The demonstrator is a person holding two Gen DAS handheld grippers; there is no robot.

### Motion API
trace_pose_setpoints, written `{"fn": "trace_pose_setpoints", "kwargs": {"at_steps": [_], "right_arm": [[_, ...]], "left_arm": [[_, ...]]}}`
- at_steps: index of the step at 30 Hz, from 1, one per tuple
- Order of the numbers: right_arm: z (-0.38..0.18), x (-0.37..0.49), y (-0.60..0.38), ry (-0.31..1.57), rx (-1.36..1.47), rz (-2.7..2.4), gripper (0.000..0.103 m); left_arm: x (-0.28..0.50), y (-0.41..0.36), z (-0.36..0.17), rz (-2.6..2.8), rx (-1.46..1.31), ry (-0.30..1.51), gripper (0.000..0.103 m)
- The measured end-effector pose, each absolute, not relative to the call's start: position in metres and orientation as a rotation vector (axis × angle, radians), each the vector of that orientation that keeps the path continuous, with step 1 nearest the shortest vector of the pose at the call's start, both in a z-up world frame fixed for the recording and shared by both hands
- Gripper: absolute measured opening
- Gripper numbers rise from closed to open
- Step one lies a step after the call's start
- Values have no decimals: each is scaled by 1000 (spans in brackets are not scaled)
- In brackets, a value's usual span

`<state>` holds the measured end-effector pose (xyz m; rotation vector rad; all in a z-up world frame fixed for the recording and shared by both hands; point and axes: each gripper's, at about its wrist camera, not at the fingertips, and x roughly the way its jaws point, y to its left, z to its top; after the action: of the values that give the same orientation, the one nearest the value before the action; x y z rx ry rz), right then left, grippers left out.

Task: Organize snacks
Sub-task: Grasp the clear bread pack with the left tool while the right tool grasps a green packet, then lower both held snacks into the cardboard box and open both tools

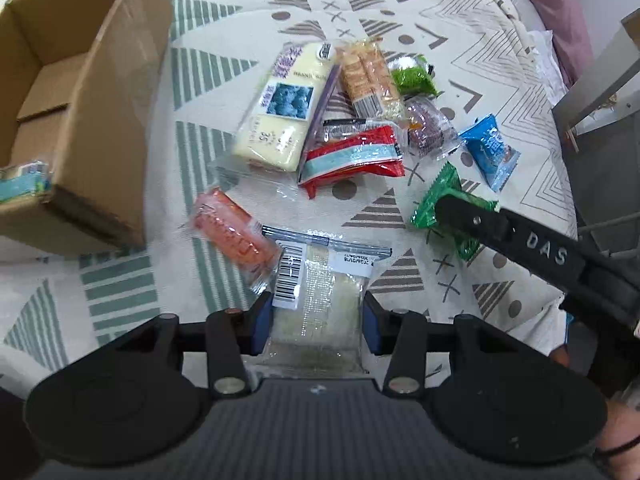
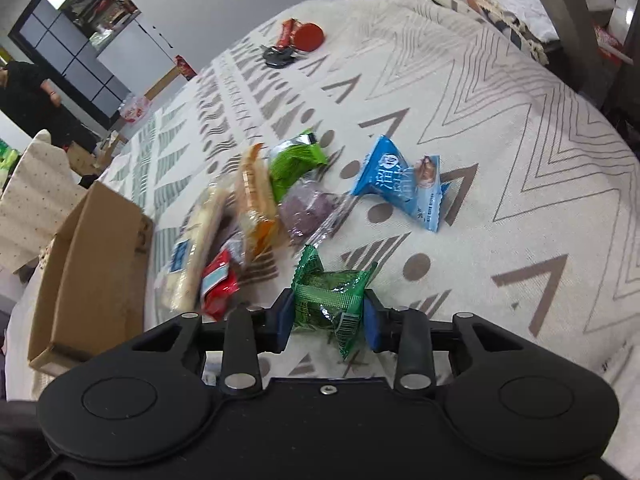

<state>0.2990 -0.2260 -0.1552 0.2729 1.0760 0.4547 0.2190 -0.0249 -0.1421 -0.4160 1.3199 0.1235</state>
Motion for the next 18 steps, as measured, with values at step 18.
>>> {"fn": "trace_pose_setpoints", "kwargs": {"at_steps": [18], "right_arm": [[-97,262,-225,1033,295,461,34]], "left_arm": [[197,-4,-92,152,-413,1224,44]]}}
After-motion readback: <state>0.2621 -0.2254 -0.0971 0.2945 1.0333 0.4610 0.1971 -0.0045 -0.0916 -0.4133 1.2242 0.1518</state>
